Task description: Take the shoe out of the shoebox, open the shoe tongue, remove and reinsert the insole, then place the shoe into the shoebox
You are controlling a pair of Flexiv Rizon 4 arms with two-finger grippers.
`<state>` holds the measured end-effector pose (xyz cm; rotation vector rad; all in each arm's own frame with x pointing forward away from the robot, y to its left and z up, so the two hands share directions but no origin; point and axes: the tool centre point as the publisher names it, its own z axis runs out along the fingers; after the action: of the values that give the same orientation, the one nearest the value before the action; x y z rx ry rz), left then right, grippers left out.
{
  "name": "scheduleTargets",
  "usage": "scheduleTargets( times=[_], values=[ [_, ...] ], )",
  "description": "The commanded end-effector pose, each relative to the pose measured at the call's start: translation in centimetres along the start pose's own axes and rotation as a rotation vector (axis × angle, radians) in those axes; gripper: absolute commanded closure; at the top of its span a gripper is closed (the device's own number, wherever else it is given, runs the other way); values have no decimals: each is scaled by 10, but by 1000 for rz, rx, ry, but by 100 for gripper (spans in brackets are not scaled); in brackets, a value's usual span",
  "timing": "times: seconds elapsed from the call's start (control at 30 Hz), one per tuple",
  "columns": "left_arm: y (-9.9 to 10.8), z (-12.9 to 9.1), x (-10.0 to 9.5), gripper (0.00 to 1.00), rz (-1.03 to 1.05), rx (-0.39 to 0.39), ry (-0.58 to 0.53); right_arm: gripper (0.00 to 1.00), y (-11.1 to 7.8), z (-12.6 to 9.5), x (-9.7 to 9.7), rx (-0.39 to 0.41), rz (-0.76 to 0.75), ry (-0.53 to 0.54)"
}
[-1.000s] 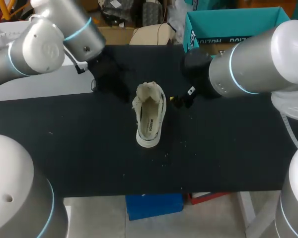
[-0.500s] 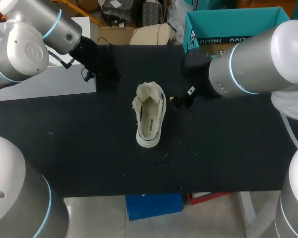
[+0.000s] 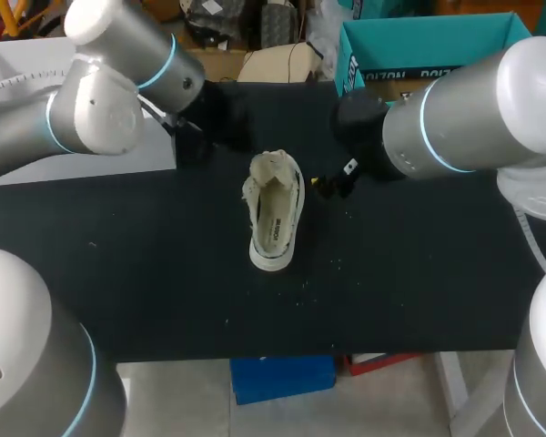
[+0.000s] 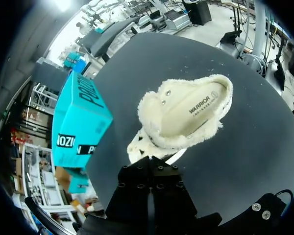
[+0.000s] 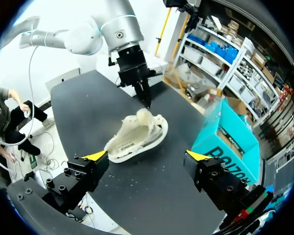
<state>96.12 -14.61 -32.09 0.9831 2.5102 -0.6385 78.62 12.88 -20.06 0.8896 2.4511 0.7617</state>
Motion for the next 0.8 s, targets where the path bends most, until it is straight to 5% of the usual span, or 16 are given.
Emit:
scheduleTargets(
  times=[0.03, 0.4, 0.8],
  values=[
    [-8, 16, -1, 100, 8, 34, 14, 0, 0, 1, 0, 0, 1, 1],
    [-50, 12, 35, 100, 69, 128, 83, 0, 0, 1, 0, 0, 1, 1],
    [-52, 46, 73, 100, 41, 149, 160, 0, 0, 1, 0, 0, 1, 1]
  ],
)
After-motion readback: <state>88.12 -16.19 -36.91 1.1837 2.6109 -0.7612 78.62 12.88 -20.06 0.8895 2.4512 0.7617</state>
